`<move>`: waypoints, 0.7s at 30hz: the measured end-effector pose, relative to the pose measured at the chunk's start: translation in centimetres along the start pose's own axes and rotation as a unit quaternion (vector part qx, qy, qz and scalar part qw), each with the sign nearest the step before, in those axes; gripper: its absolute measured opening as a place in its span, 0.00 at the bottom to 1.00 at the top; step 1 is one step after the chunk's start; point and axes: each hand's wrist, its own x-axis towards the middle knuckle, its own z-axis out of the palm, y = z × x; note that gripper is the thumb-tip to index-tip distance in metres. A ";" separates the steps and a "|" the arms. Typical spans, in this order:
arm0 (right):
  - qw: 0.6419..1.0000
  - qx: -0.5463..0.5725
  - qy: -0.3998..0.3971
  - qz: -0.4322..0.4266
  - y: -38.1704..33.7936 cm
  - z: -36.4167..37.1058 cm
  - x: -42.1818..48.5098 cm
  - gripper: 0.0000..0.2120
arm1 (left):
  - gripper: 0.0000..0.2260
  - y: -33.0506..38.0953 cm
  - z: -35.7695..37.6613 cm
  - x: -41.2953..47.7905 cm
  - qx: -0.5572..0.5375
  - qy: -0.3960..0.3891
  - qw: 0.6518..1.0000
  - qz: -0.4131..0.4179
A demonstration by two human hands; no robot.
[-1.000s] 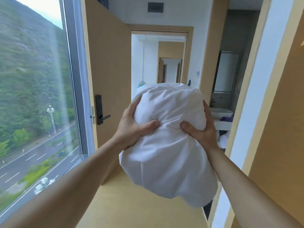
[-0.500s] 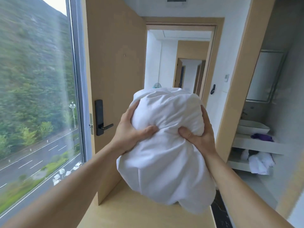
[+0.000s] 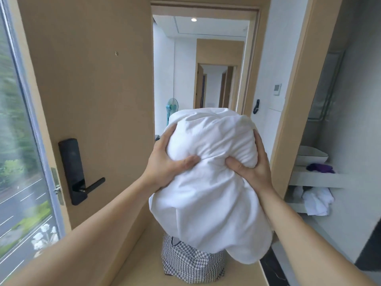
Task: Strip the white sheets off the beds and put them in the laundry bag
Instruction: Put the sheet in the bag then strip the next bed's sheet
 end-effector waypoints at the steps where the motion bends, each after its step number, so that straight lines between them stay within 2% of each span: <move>1: 1.000 -0.002 0.001 0.000 1.4 0.4 1.5 0.58 | 0.49 -1.3 0.6 1.5 -0.001 0.000 1.000 0.002; 7: 1.000 0.016 0.007 -0.002 10.7 3.5 10.6 0.58 | 0.49 -9.8 4.3 11.1 0.013 0.003 1.000 -0.008; 12: 0.999 0.048 -0.005 0.010 17.6 6.3 18.3 0.52 | 0.51 -15.2 6.7 18.9 0.036 0.006 0.999 -0.031; 16: 0.998 0.044 -0.018 0.029 23.2 8.7 23.1 0.55 | 0.50 -20.3 8.3 23.8 0.029 0.008 0.998 -0.048; 21: 0.998 0.032 -0.011 0.054 31.2 11.7 28.3 0.54 | 0.51 -28.1 10.8 30.0 0.026 -0.008 0.997 -0.071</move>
